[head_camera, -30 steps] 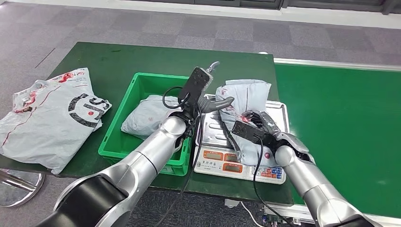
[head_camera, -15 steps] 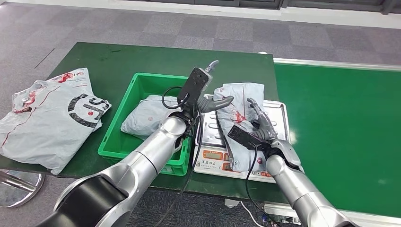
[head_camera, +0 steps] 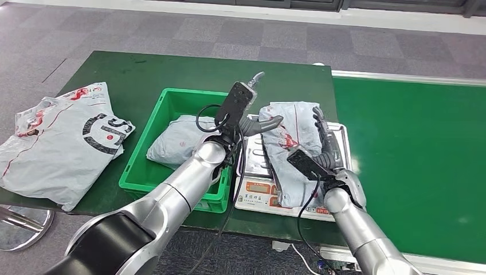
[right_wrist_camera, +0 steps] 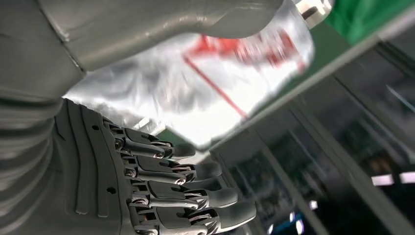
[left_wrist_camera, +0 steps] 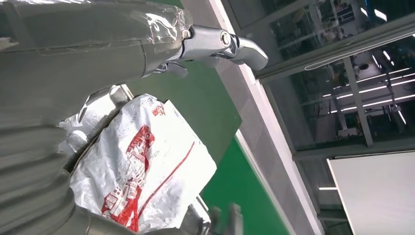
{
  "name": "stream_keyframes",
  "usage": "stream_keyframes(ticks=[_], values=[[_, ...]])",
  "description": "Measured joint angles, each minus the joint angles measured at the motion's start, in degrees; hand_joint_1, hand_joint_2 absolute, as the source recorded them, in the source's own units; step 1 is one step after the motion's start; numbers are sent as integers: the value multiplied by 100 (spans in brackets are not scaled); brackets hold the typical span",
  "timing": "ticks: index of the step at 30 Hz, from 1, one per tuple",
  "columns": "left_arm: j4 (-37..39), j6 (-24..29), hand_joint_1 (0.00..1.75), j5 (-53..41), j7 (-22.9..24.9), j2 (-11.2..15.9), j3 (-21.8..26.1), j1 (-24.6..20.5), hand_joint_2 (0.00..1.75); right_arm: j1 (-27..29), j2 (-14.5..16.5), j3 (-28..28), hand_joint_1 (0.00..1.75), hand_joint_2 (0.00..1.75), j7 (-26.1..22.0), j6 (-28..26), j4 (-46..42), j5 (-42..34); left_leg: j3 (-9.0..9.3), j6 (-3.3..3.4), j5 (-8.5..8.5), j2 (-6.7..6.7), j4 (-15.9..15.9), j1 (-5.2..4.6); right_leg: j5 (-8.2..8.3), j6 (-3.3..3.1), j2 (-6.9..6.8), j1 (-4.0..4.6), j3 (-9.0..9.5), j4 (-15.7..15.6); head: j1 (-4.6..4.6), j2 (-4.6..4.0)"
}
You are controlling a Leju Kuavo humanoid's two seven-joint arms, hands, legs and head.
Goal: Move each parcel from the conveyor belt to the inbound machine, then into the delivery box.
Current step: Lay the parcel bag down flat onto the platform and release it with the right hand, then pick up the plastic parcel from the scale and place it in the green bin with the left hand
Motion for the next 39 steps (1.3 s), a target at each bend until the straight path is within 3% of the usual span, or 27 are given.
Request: stream_keyframes(ticks=[6, 13, 18, 25, 34, 39], values=[[44, -73, 0, 106, 20, -1, -319, -52, 175, 276, -54, -628, 0, 175, -473, -336, -834, -829, -2, 0, 0, 1, 0, -2, 0, 0, 1, -3, -3, 0, 0, 0], [116, -130, 0, 175, 126, -1, -678, -60, 175, 402, -245, -1184, 0, 175, -534, -686, -1497, -911, -1, 0, -1, 11, 1, -3, 1, 0, 4, -3, -5, 0, 0, 0], [179, -57, 0, 438, 264, -1, -977, -39, 175, 380, -496, -1473, 0, 175, -549, -882, -1450, -1078, -4, 1, -1, 2, 1, -3, 1, 0, 0, -3, -4, 0, 0, 0], [404, -53, 0, -102, 338, -1, -1434, 51, 175, 196, -810, -1764, 0, 175, -1227, -813, -766, -1840, -5, 1, -2, 5, 1, -5, 1, 1, 2, -4, -5, 0, 0, 0], [567, -464, 0, -1375, 1155, -3, -2841, 394, 175, 236, -1049, -1907, 0, 175, -1037, -734, -788, -2244, -6, 2, -5, 5, 1, -5, -1, 2, 3, -4, -6, 0, 0, 0], [662, -576, 0, -1772, 1384, -3, -3577, 462, 175, 333, -1078, -1907, 0, 175, -1001, -698, -875, -2249, -5, 2, -5, 8, 0, -5, -1, 2, 4, -4, -5, 0, 0, 0]])
